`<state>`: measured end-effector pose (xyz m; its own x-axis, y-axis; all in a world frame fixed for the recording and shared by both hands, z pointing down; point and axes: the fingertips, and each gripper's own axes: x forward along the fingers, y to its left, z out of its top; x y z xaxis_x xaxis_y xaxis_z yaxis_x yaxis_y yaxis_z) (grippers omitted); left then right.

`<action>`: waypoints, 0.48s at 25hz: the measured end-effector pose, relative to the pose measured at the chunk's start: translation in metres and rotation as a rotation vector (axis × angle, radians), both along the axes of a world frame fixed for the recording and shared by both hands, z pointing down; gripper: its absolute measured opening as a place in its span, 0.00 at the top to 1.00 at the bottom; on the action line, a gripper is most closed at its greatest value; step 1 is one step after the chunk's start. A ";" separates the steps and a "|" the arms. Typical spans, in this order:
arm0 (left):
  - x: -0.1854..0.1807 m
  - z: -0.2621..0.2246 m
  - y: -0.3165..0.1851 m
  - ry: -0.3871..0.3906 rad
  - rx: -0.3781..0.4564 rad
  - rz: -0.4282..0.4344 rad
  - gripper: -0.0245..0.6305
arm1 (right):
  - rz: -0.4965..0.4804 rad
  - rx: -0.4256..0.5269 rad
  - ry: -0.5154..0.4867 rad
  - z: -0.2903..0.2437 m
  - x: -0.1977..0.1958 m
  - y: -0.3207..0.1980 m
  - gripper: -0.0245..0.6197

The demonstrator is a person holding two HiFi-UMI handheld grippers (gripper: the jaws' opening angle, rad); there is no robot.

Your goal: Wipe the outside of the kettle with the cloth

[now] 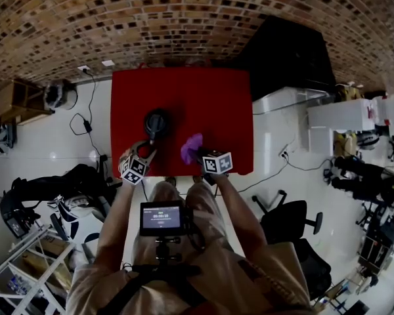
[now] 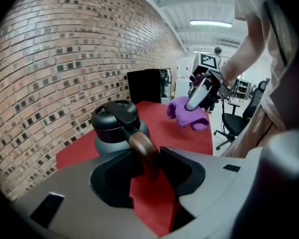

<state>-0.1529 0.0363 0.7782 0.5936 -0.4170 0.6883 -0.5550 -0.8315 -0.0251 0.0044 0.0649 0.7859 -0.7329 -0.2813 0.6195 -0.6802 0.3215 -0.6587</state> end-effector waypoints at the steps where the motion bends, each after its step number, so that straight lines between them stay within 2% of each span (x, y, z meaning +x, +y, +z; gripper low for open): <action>1: -0.007 0.001 0.001 -0.031 0.000 0.033 0.73 | 0.001 0.000 0.001 0.001 0.000 -0.001 0.83; 4: -0.032 0.003 -0.005 -0.143 0.010 0.106 0.73 | 0.001 0.004 0.002 0.003 -0.002 -0.003 0.83; 7: -0.056 0.002 -0.018 -0.224 0.005 0.099 0.74 | -0.005 0.010 0.006 0.006 -0.006 -0.006 0.83; 9: -0.061 0.001 -0.022 -0.188 -0.039 0.083 0.75 | -0.007 0.010 0.008 0.009 -0.008 -0.007 0.83; 10: -0.060 -0.002 -0.021 -0.145 -0.064 0.075 0.76 | -0.006 0.012 0.011 0.011 -0.009 -0.008 0.83; 12: -0.056 -0.014 -0.022 -0.010 -0.099 0.035 0.76 | 0.002 0.029 0.026 0.017 -0.006 -0.012 0.83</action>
